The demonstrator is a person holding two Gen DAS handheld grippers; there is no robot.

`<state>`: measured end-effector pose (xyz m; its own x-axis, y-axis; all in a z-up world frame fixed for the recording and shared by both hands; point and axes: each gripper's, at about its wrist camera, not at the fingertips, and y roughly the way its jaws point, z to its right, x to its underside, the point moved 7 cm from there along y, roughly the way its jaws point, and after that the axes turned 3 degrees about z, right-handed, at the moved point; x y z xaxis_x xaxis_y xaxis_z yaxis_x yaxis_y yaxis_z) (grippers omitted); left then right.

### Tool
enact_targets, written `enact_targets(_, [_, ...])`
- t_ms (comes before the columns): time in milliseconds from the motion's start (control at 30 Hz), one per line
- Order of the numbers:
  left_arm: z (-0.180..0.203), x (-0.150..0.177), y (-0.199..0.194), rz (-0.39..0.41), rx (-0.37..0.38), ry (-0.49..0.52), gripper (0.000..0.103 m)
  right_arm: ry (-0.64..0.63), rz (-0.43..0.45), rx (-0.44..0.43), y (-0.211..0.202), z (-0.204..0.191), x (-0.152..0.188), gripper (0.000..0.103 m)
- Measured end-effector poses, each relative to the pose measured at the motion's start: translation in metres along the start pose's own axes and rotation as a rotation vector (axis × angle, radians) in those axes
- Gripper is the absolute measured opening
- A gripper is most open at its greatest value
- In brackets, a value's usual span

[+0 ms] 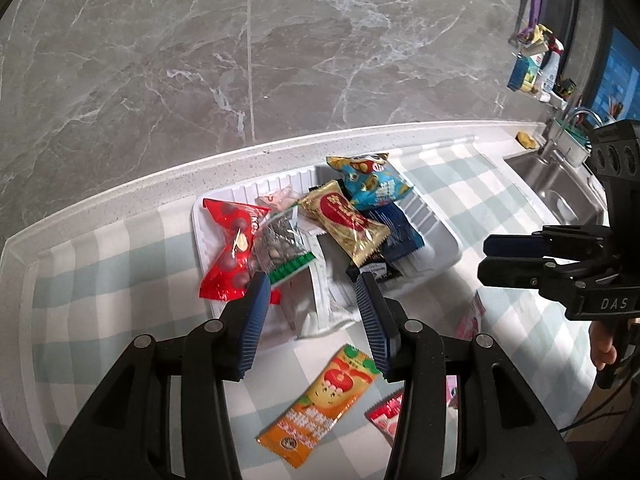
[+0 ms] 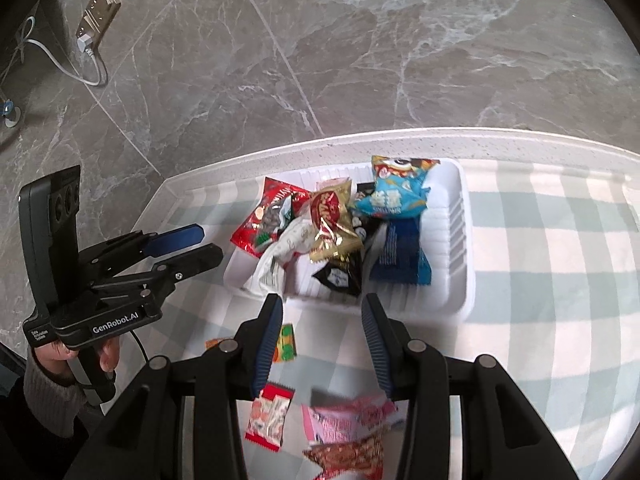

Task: Organize snacks
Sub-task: 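Withdraw both grippers from the tray back over the remaining snacks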

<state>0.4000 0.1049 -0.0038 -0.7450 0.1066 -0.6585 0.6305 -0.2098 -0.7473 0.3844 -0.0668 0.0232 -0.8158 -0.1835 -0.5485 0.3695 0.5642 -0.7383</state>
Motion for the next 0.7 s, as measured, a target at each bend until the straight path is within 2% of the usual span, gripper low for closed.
enact_targets(700, [0.019, 0.048, -0.030, -0.022, 0.028, 0.046, 0.044, 0.123, 0.003, 0.043, -0.041, 0.020, 0.073, 0.046])
